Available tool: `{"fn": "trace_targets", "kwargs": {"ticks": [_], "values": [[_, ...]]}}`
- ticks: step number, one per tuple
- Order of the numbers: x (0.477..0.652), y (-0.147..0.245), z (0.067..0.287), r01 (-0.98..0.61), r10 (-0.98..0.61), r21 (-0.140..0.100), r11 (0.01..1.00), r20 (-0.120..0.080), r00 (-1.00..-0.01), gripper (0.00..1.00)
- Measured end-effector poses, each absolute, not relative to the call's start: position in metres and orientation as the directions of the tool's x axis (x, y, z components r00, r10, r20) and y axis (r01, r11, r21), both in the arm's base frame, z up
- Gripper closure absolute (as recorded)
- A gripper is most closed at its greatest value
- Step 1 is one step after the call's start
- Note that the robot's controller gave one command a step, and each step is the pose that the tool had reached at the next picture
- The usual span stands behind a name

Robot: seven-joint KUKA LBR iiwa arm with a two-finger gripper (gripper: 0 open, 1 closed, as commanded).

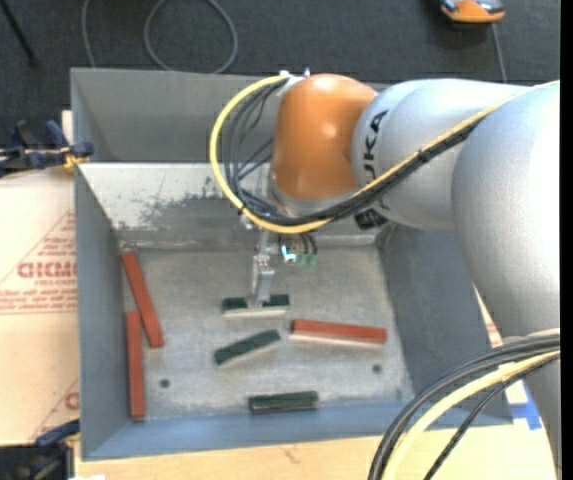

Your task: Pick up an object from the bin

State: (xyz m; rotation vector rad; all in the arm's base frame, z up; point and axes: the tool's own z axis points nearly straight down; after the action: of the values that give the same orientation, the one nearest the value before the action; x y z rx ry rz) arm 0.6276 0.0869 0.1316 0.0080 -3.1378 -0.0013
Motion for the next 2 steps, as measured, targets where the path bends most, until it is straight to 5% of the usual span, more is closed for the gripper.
{"fn": "trace_targets", "kwargs": {"ticks": [1, 2], "values": [[0.5588, 0.0773, 0.0671, -0.004, -0.004, 0.001, 1.0, 0.005, -1.0, 0.0], [0.564, 0.0784, 0.0743, 0.0, 0.0, 0.003, 1.0, -0.005, -1.0, 1.0]]}}
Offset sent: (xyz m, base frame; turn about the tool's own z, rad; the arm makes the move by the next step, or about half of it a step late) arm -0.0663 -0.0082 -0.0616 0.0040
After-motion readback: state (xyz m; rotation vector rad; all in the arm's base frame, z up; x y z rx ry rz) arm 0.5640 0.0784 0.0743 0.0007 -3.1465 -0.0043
